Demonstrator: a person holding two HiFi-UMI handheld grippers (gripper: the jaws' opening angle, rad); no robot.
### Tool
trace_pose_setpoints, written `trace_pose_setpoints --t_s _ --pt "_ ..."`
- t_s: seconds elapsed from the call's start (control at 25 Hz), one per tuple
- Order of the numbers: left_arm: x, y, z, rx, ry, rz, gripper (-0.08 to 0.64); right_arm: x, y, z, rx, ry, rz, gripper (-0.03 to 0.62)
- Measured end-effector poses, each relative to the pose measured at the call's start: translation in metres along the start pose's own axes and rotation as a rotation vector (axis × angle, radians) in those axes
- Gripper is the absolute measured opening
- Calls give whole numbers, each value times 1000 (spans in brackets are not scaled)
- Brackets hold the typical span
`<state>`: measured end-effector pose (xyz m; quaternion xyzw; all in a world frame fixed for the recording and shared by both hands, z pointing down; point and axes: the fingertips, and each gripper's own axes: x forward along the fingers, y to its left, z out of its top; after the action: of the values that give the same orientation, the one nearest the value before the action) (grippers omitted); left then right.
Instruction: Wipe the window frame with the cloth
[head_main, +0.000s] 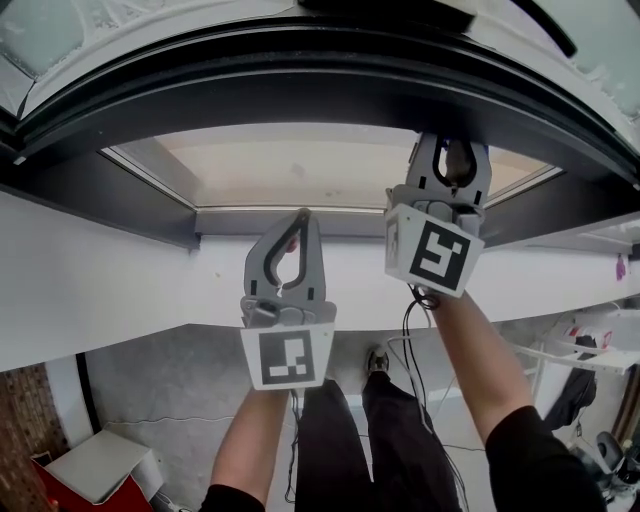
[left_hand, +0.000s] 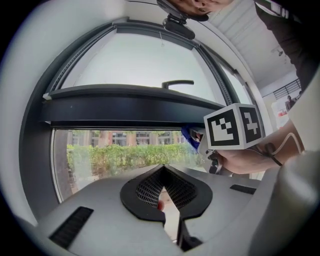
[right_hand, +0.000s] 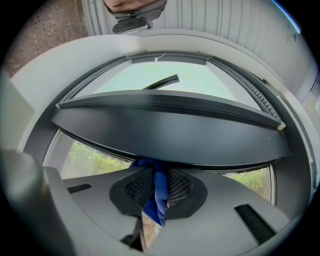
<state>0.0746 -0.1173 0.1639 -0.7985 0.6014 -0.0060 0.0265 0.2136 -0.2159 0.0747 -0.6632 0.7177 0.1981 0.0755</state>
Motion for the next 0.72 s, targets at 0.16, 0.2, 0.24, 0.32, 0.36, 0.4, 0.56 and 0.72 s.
trace_pose_setpoints --t_s 0.16,0.2,0.24,0.32,0.36,0.4,0.56,0.72 --pt "-4 15 2 0 -1 1 5 2 17 3 3 -2 6 21" --pt "-6 19 2 0 1 0 5 2 22 5 3 -5 6 21" --pt "-8 23 2 -1 3 1 5 2 27 6 1 -9 9 21" --pt "-9 31 0 1 8 3 5 5 37 8 0 -16 17 21" --pt "-10 35 -2 3 8 3 5 6 41 9 0 -18 19 21" --pt "-10 39 -3 2 7 4 5 7 45 9 -2 -19 19 21" --pt "-19 60 -2 -18 13 25 5 7 64 9 -17 -2 40 21" --pt "-26 76 6 22 12 25 5 11 81 12 -22 16 60 21"
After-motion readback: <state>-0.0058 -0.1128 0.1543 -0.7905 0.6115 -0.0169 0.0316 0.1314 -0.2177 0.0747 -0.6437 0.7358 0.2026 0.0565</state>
